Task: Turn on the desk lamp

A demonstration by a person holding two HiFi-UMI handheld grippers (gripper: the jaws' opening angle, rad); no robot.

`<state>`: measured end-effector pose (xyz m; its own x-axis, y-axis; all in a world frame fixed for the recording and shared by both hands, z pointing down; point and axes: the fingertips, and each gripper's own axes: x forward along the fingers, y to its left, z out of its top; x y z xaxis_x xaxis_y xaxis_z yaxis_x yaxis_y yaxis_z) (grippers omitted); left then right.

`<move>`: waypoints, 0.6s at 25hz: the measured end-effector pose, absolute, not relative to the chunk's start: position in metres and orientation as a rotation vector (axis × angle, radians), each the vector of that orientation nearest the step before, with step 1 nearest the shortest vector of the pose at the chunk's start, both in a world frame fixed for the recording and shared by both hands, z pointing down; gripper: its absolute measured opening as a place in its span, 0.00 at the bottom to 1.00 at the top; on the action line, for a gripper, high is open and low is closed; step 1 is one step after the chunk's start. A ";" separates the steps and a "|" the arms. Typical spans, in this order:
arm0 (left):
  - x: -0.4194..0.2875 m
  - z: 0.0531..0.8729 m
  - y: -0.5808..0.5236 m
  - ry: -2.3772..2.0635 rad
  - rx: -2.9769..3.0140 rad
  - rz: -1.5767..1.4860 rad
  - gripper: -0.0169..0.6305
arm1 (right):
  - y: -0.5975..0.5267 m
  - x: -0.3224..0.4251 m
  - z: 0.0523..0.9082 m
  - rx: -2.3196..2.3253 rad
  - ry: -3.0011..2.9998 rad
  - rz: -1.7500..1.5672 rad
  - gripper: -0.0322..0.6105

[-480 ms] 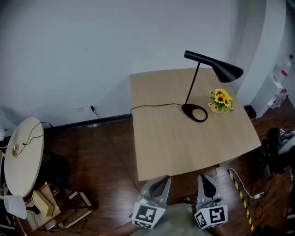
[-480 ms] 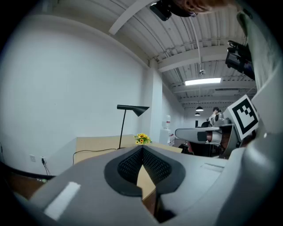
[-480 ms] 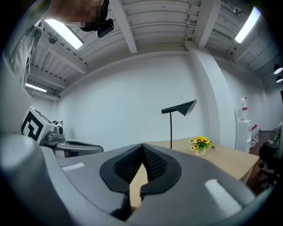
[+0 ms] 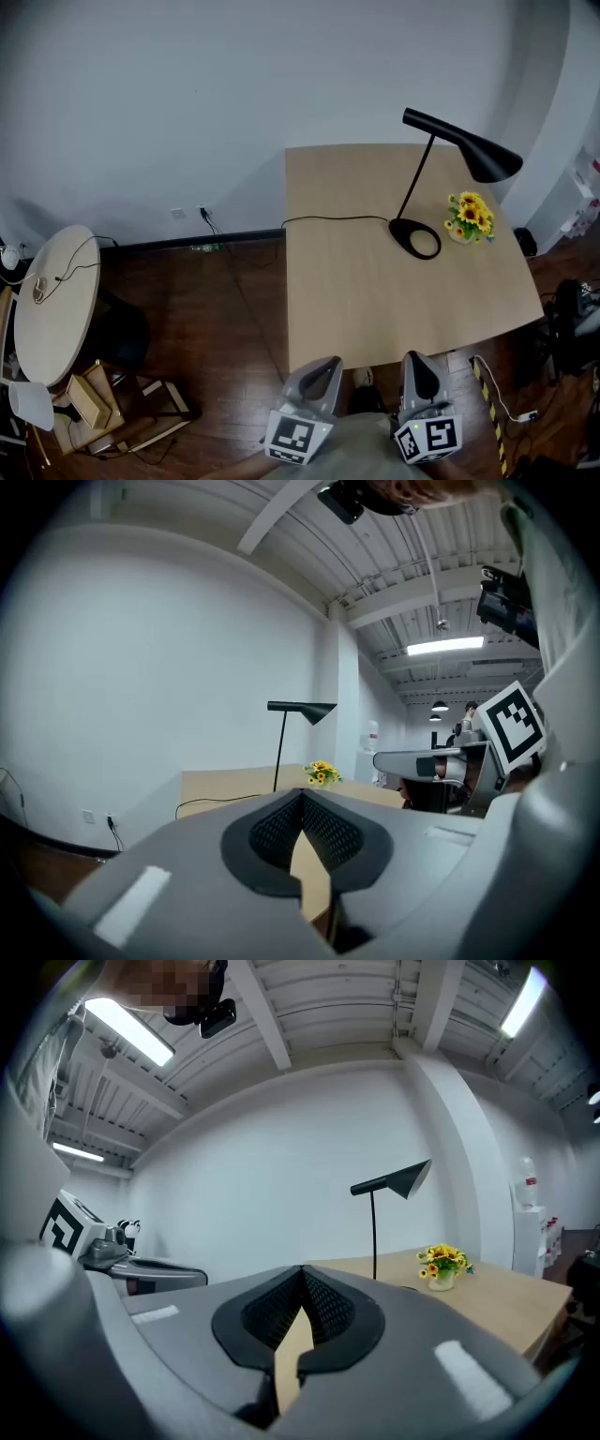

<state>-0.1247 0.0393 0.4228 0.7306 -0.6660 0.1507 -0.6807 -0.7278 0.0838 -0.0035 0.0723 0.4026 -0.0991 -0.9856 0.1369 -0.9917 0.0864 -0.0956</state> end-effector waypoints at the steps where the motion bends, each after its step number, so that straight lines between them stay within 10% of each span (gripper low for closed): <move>1: -0.124 0.424 0.033 -1.112 2.791 0.175 0.03 | 0.065 -0.001 0.404 2.078 -2.297 0.259 0.05; 15: -0.044 0.424 -0.079 -1.243 2.737 0.246 0.03 | -0.061 0.089 0.414 2.011 -2.378 0.289 0.05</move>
